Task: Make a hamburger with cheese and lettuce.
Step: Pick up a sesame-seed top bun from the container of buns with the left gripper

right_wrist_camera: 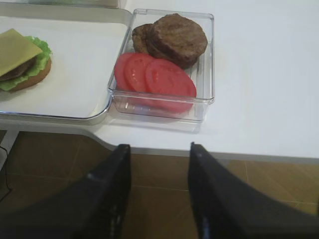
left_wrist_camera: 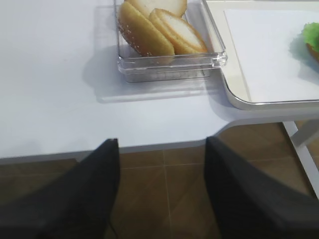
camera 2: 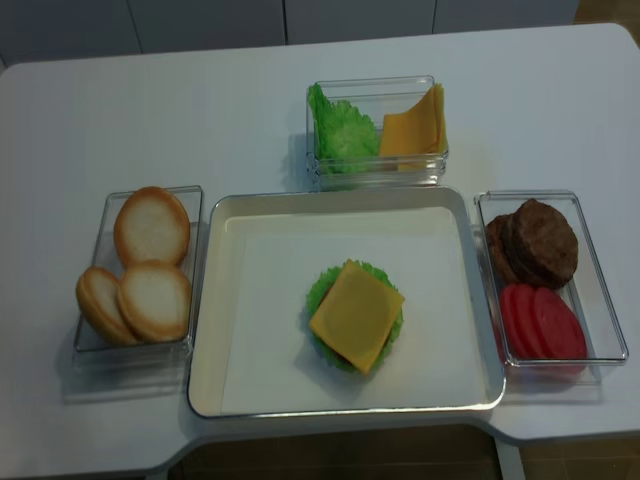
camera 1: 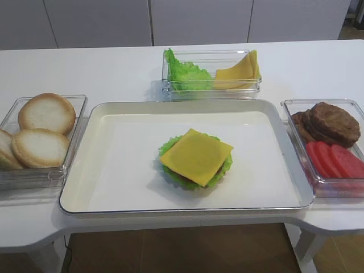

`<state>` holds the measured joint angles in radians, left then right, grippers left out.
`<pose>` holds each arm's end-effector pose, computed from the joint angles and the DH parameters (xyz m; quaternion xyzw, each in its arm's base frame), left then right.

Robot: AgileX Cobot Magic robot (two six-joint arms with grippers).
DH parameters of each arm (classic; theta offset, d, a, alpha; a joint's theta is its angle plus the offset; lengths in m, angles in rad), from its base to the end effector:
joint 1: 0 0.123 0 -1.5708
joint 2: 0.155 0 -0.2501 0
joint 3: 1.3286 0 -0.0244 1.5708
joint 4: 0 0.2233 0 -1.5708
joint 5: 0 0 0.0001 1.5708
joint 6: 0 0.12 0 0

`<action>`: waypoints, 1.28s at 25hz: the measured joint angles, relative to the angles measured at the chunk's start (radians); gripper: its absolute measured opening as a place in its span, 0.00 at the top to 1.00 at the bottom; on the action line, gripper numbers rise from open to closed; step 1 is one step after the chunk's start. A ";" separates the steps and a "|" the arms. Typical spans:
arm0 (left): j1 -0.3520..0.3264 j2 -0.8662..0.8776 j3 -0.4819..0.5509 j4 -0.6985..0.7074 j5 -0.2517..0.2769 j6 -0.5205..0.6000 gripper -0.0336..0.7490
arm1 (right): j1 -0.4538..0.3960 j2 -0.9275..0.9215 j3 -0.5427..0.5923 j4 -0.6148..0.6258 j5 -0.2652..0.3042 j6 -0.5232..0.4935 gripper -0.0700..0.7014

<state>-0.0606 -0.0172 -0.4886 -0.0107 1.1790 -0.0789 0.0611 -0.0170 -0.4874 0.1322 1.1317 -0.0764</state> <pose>0.0236 -0.0026 0.2359 -0.0075 0.8812 -0.0383 0.4712 0.0254 0.0159 0.2412 -0.0647 0.8658 0.0621 0.4922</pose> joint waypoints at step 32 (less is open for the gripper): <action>0.000 0.013 -0.060 -0.004 -0.039 -0.135 0.44 | 0.000 0.000 0.000 0.000 0.000 0.000 0.53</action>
<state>-0.0606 -0.0039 -0.5489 -0.0146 1.1400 -0.2140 0.0611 -0.0170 -0.4874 0.1322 1.1317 -0.0764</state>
